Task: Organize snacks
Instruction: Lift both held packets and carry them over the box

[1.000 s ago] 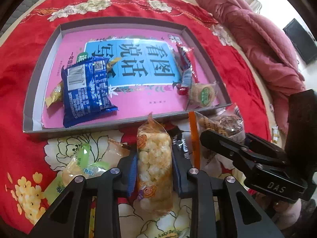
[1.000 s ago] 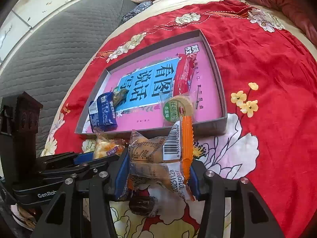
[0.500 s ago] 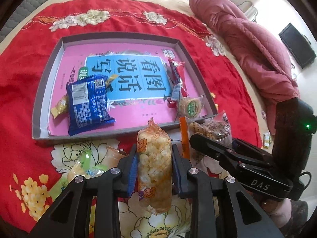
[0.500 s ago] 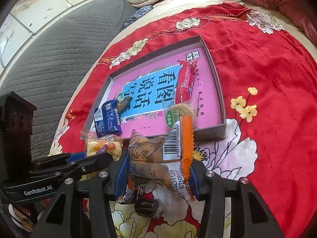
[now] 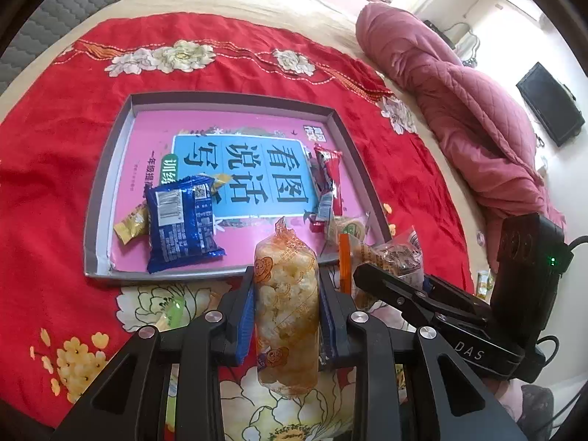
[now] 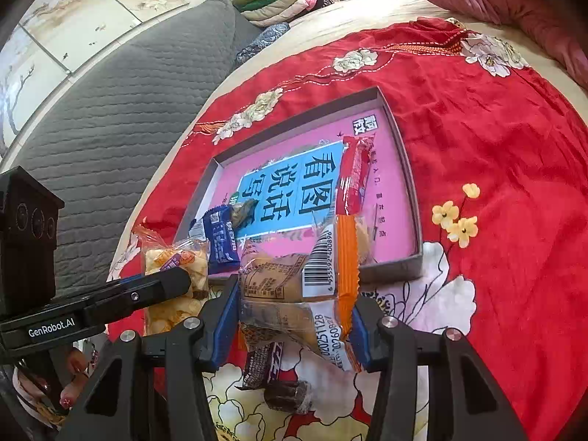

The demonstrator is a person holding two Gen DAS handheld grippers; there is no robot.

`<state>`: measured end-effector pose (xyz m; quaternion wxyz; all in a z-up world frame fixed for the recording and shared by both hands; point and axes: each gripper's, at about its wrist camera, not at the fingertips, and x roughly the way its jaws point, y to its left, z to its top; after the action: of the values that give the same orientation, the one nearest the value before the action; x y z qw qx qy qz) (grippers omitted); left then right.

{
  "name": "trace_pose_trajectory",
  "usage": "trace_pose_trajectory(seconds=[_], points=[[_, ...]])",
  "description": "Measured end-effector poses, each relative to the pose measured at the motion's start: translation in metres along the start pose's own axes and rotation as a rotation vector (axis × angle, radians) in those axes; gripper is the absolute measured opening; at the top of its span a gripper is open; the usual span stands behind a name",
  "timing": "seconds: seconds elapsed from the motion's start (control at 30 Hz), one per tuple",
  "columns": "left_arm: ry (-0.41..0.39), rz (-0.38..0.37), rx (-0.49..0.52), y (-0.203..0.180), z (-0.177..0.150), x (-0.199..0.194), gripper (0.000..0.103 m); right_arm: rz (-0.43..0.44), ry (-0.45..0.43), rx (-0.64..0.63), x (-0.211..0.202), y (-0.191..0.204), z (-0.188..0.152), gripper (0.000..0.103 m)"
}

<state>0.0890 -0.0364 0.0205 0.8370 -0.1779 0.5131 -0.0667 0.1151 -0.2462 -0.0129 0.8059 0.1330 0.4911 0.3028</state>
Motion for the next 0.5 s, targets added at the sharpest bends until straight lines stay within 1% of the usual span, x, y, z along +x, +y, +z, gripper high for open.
trace_pose_trajectory(seconds=[0.27,0.5], points=[[-0.020,-0.003,-0.008,0.000,0.005,-0.006,0.031,0.007,-0.026,-0.005,0.001,0.005,0.011,0.052],[-0.038,-0.009,-0.017,0.000,0.014,-0.008,0.031,0.005,-0.048,0.006,-0.001,0.001,0.019,0.052]])
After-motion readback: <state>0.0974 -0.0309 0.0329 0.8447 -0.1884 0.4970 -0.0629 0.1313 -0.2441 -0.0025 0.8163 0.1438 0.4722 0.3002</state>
